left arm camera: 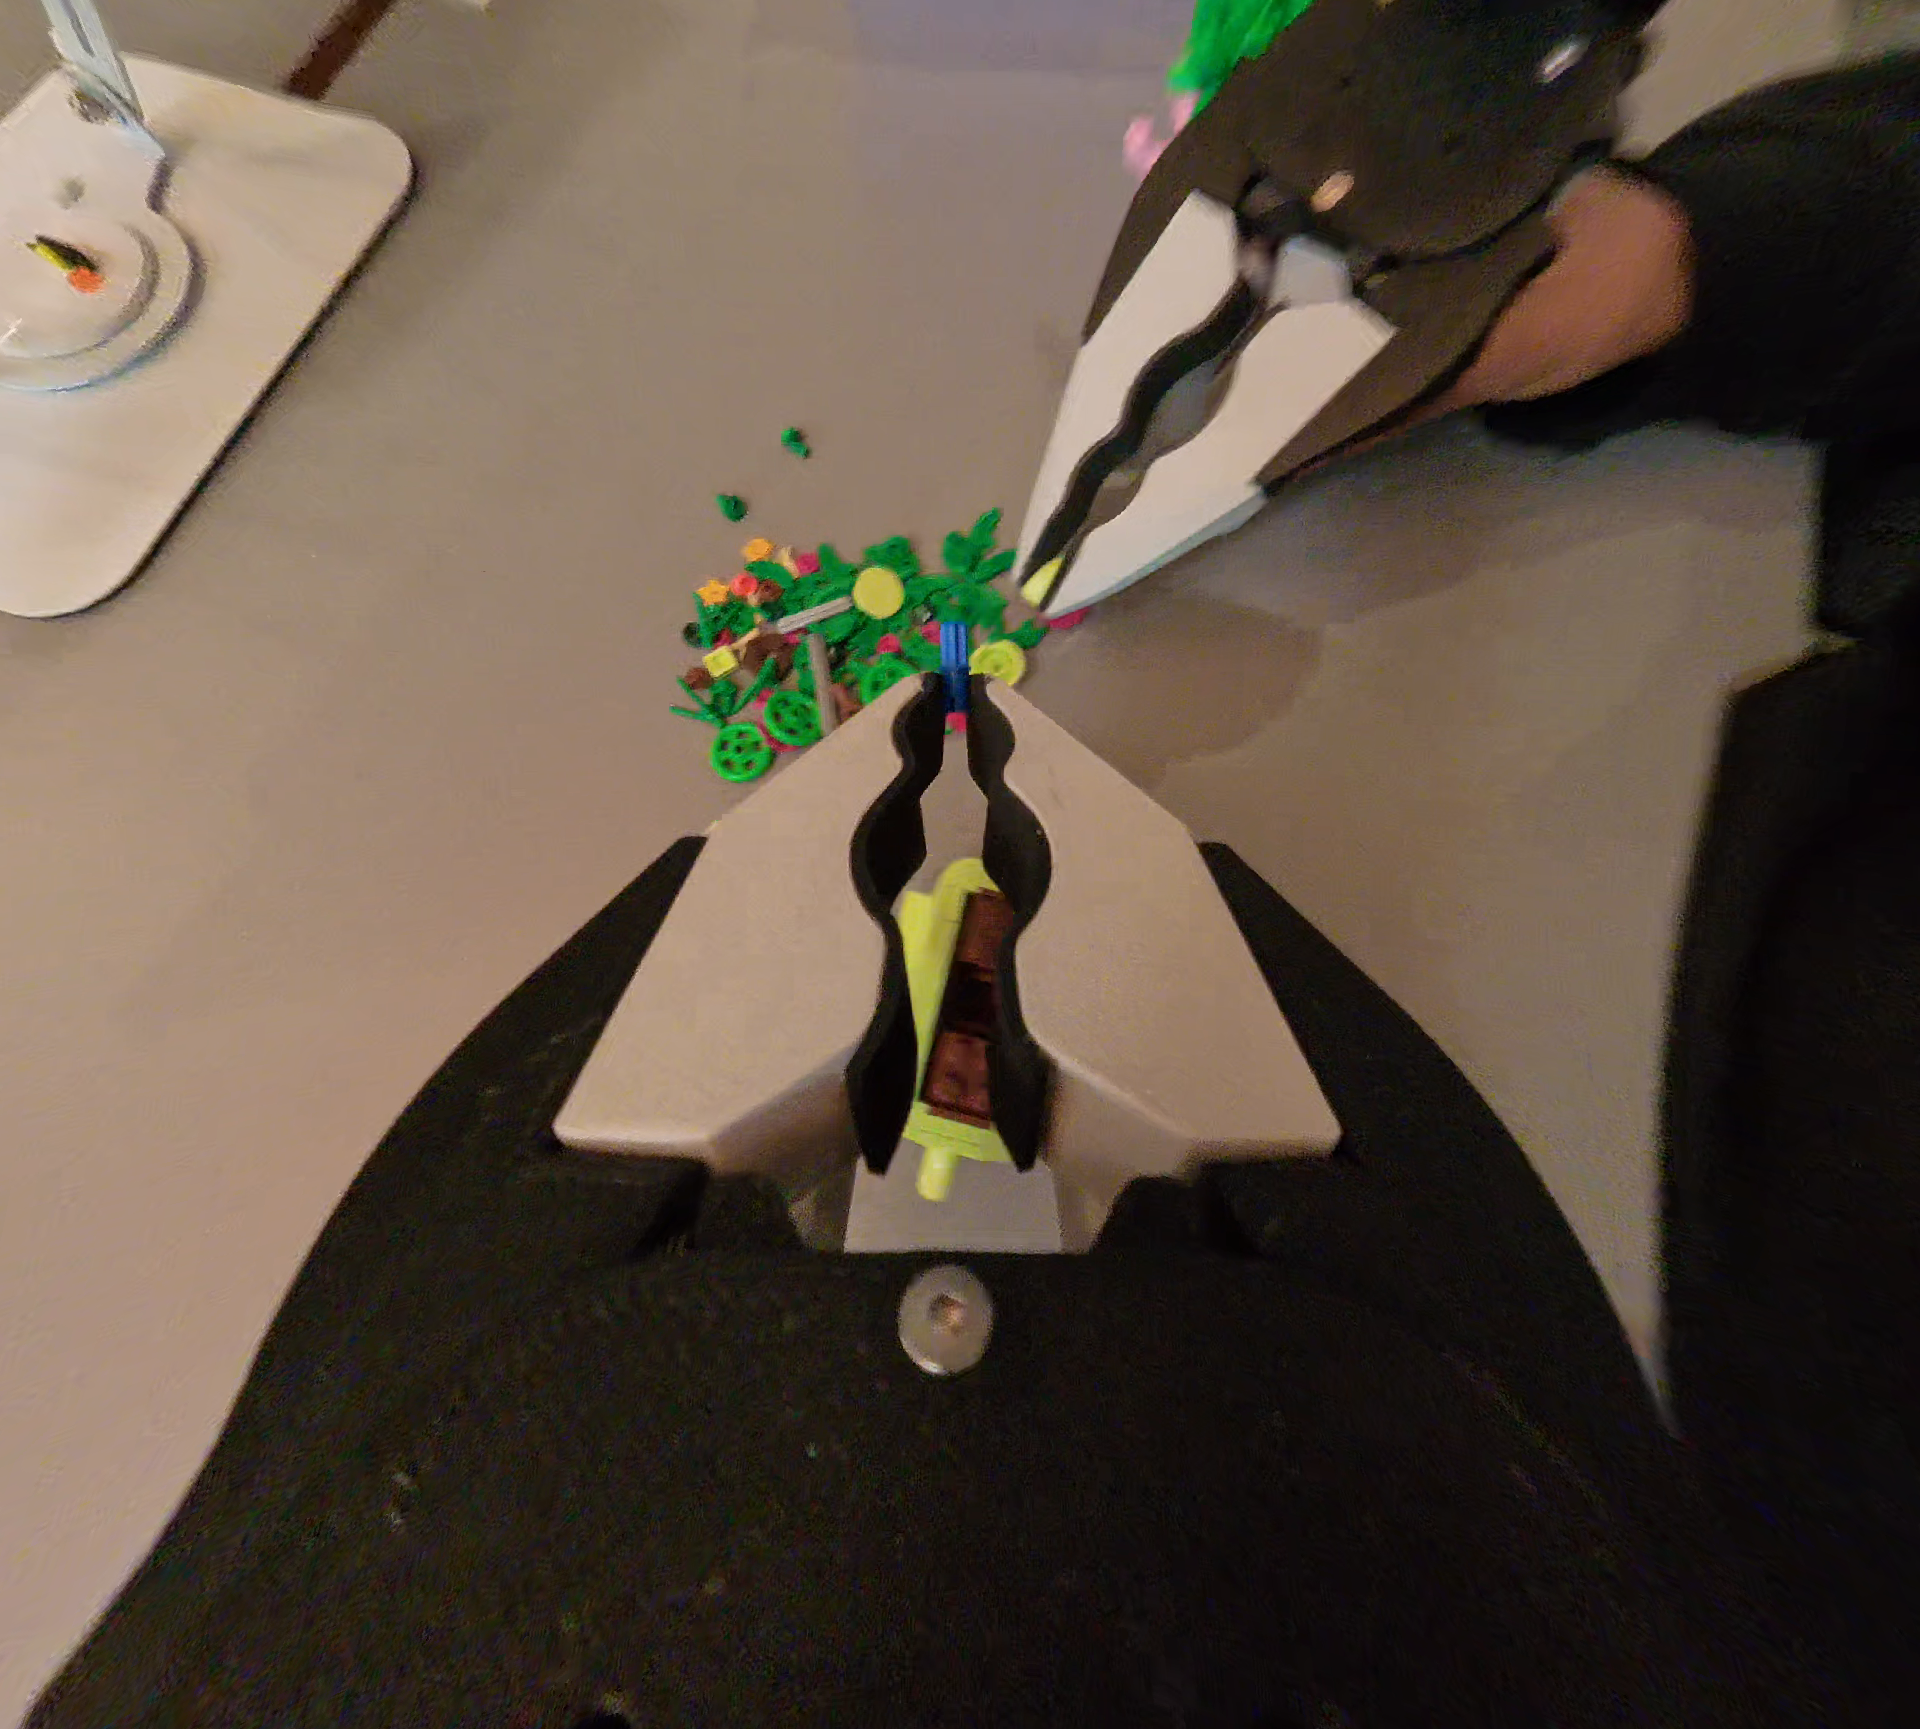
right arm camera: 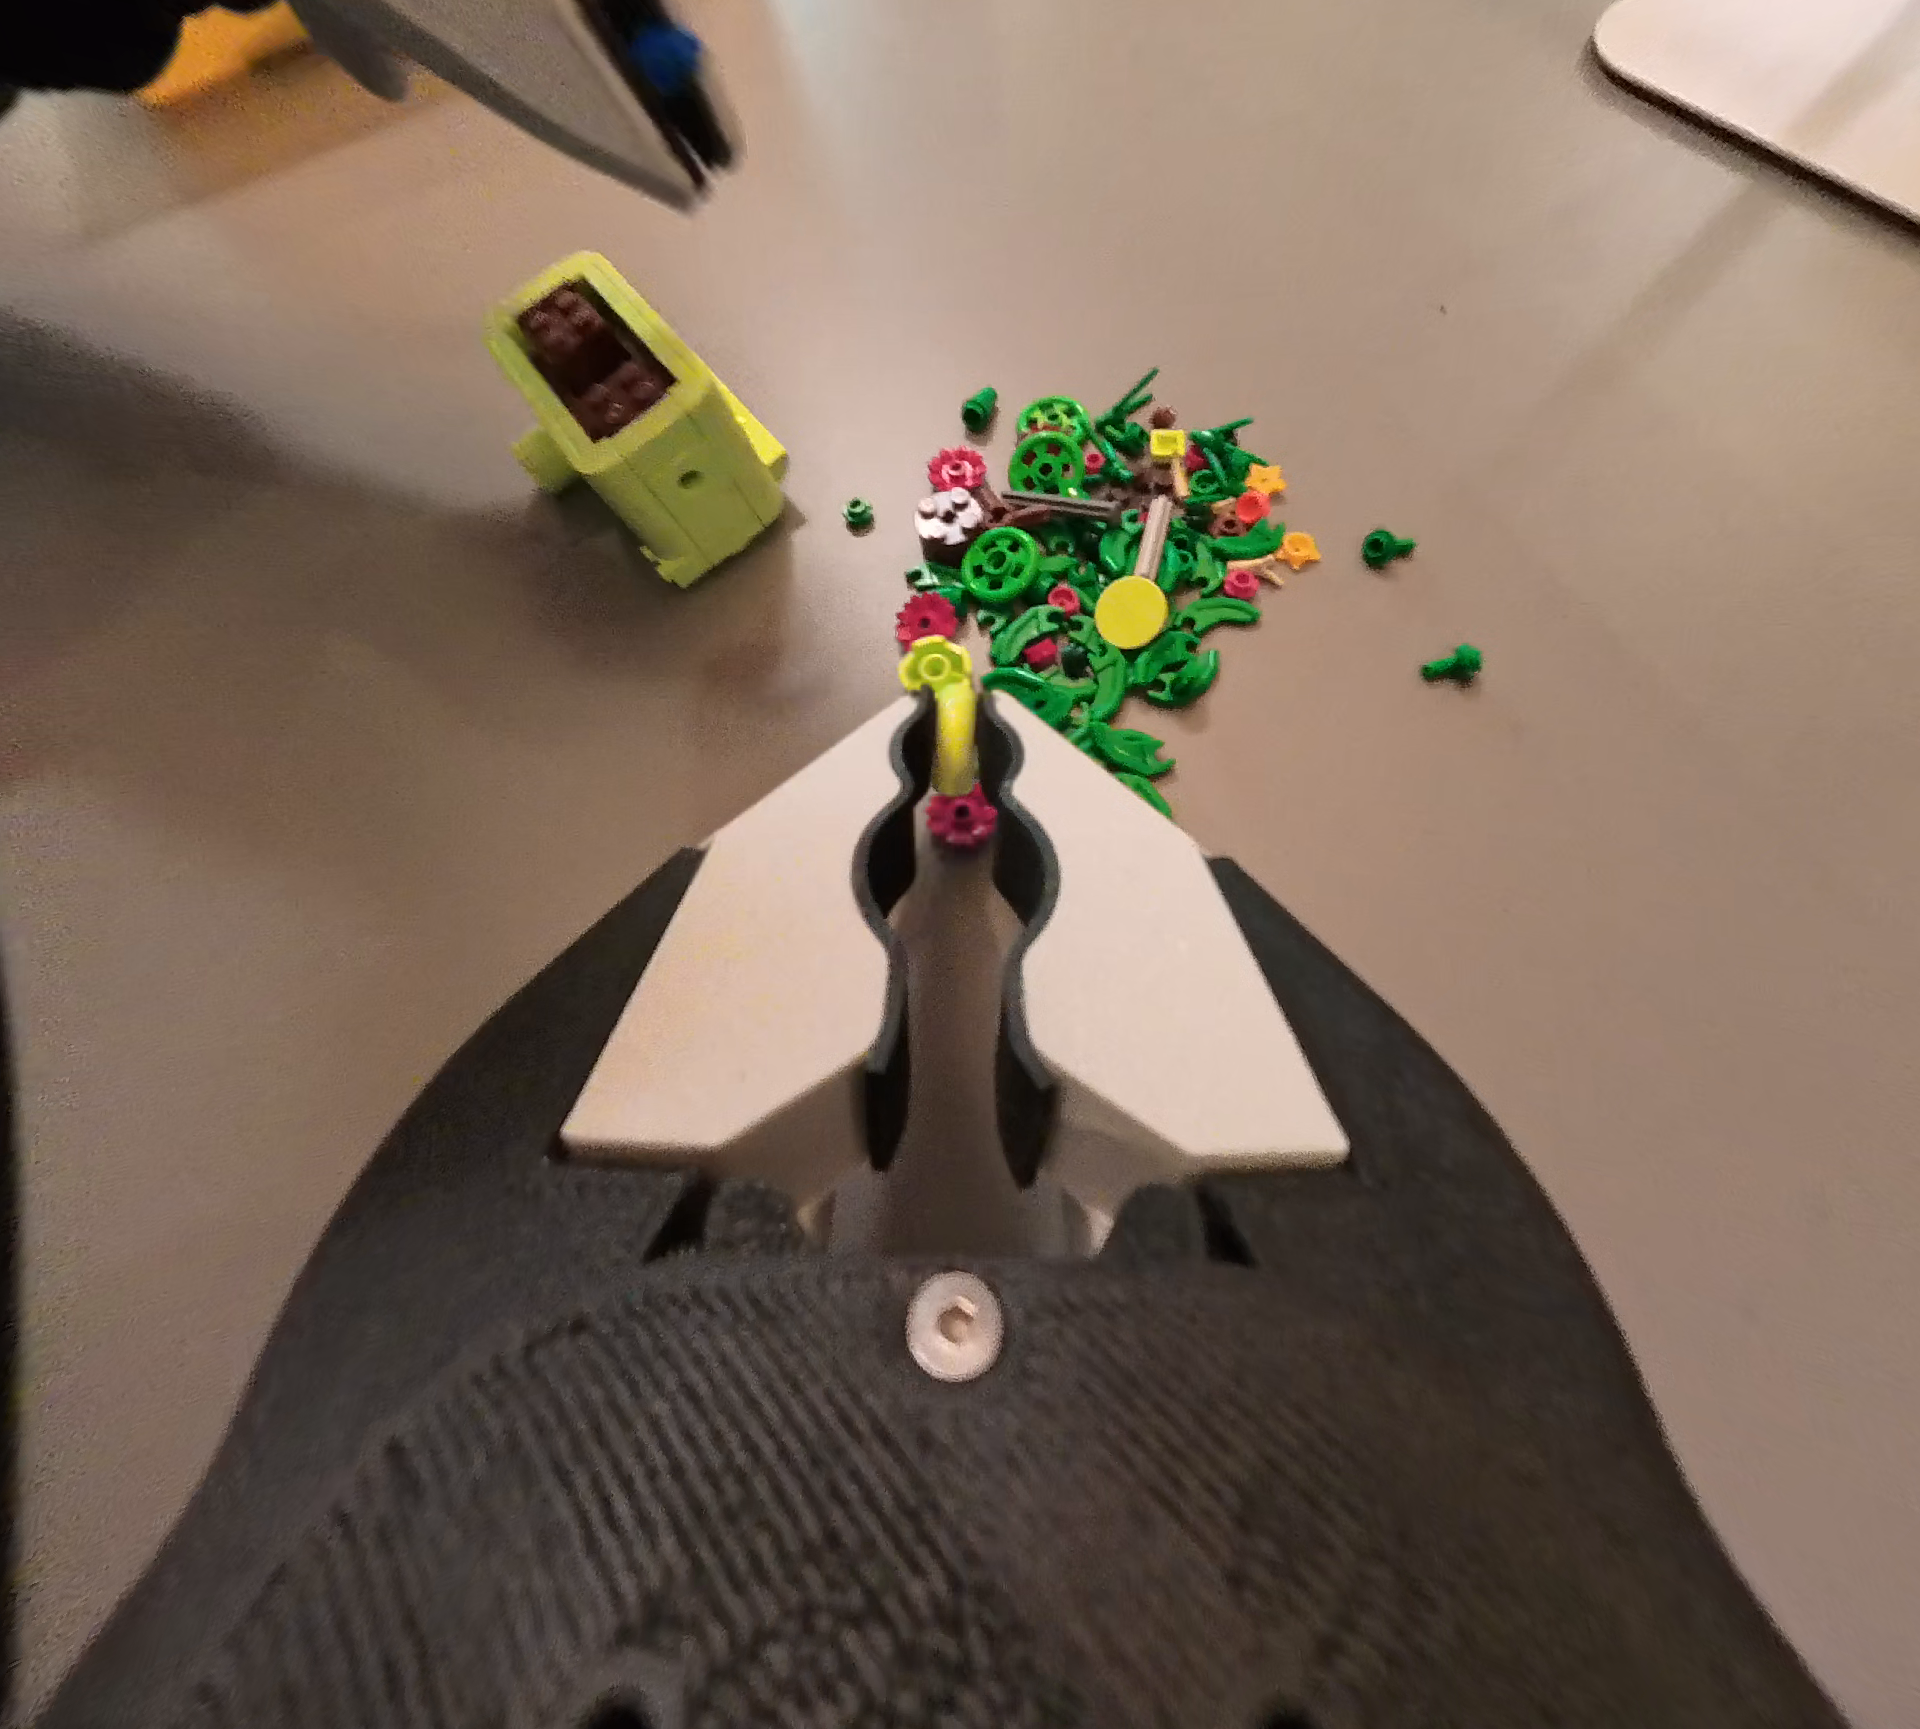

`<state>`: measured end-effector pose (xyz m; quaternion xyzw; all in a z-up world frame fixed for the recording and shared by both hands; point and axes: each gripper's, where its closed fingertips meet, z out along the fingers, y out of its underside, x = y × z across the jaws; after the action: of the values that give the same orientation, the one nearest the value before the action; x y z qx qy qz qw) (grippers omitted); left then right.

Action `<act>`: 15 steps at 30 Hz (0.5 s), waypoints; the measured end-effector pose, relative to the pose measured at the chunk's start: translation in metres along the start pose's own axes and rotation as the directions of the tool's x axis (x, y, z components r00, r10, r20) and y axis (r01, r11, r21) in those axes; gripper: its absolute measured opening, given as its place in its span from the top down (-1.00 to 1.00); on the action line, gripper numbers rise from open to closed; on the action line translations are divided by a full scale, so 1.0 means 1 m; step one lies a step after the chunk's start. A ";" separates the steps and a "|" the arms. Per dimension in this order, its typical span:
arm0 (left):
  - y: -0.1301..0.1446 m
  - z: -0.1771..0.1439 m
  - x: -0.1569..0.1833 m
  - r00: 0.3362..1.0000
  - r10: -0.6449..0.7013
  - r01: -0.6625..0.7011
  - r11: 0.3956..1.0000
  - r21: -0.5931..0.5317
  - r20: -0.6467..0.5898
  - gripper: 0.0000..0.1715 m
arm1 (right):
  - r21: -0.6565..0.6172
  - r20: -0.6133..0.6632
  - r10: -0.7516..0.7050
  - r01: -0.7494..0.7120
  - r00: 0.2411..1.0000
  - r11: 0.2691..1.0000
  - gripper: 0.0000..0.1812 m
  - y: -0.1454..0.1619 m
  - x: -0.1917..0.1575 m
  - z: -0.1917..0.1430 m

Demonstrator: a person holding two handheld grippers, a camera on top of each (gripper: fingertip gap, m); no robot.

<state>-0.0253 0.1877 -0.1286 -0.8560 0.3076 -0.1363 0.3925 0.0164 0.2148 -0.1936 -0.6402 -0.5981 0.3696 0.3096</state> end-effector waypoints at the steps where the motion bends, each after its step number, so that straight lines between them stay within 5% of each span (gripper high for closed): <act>1: 0.007 0.011 -0.007 1.000 0.015 -0.014 0.997 -0.069 0.009 0.98 | -0.016 -0.018 -0.004 0.004 1.000 1.000 0.94 0.002 0.003 0.002; 8: 0.024 0.061 -0.023 0.996 -0.022 0.001 0.969 -0.246 -0.082 0.98 | -0.059 -0.035 -0.019 0.017 0.999 0.998 0.88 0.007 0.005 0.006; 15: 0.036 0.076 -0.025 0.996 -0.002 -0.024 0.952 -0.304 -0.086 0.98 | 0.099 -0.035 -0.007 0.011 0.999 0.995 0.86 -0.011 0.010 -0.016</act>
<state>-0.0237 0.2300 -0.2049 -0.8980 0.3461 -0.1214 0.2430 0.0244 0.2267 -0.1771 -0.6276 -0.5763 0.3864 0.3532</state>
